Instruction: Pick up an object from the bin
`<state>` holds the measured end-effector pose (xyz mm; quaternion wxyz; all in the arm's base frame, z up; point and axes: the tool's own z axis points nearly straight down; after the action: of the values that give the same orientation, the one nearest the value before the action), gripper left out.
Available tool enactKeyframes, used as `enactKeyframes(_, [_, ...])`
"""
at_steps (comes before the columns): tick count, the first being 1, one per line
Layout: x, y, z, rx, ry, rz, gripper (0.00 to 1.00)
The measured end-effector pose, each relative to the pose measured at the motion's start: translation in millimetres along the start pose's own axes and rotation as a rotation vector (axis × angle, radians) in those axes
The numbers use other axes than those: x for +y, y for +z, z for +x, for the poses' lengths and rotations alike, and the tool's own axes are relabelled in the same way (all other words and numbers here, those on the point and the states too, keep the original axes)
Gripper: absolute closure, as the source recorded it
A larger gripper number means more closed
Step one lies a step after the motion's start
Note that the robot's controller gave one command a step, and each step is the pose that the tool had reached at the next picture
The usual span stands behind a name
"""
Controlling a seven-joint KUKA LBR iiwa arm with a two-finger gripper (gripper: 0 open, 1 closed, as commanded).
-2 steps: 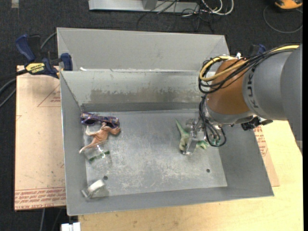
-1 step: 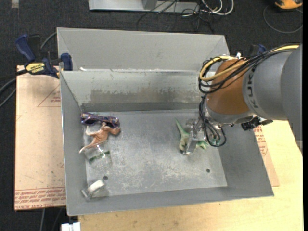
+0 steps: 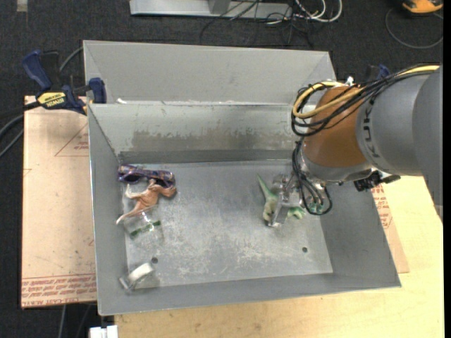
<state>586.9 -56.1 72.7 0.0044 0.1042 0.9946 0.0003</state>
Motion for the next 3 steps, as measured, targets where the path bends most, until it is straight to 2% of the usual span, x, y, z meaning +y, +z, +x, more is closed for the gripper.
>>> enactKeyframes(1, [0, -19, 2.6, 0.009, 0.000, 0.000, 1.00])
enactKeyframes(2, [0, -49, -0.4, 0.000, 0.000, -0.001, 1.00])
enactKeyframes(3, [0, -65, -1.6, -0.004, 0.000, -0.001, 1.00])
